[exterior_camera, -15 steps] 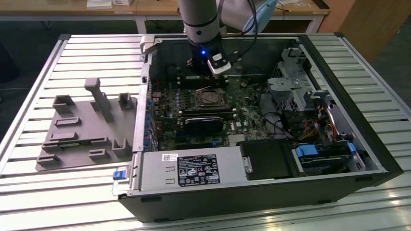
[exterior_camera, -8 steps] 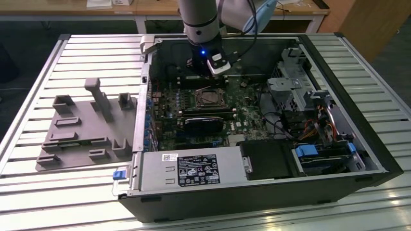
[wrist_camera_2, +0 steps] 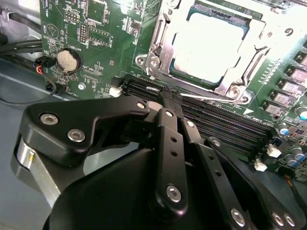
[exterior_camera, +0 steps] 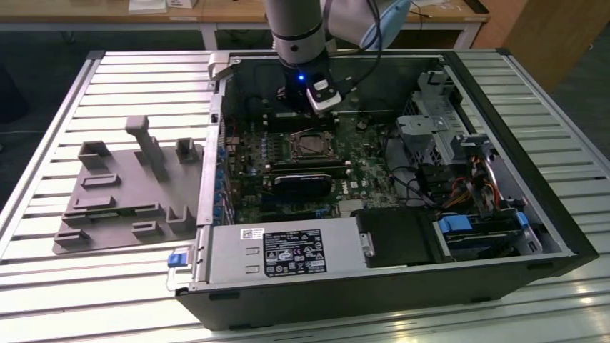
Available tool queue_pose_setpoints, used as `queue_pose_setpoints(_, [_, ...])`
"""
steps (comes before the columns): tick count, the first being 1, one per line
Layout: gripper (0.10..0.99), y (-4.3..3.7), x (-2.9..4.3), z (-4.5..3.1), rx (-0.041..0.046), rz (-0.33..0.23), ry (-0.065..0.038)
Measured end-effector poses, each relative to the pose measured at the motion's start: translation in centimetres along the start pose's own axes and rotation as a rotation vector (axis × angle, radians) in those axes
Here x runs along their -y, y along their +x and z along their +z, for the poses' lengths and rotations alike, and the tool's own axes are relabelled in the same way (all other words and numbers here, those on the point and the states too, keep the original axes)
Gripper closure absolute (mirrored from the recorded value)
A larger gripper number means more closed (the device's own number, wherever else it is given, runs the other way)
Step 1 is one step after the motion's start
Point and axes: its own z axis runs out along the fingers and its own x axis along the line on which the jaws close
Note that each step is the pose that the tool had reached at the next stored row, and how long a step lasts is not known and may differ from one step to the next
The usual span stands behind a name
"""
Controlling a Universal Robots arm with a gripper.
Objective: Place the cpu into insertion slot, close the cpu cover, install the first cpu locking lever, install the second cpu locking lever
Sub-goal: 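Install the first cpu locking lever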
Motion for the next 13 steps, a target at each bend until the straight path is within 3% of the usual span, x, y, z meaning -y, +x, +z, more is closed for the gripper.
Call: queue_pose_setpoints(13, [0.984,0.06,0.06,0.46,0.0058,0.031,0.010])
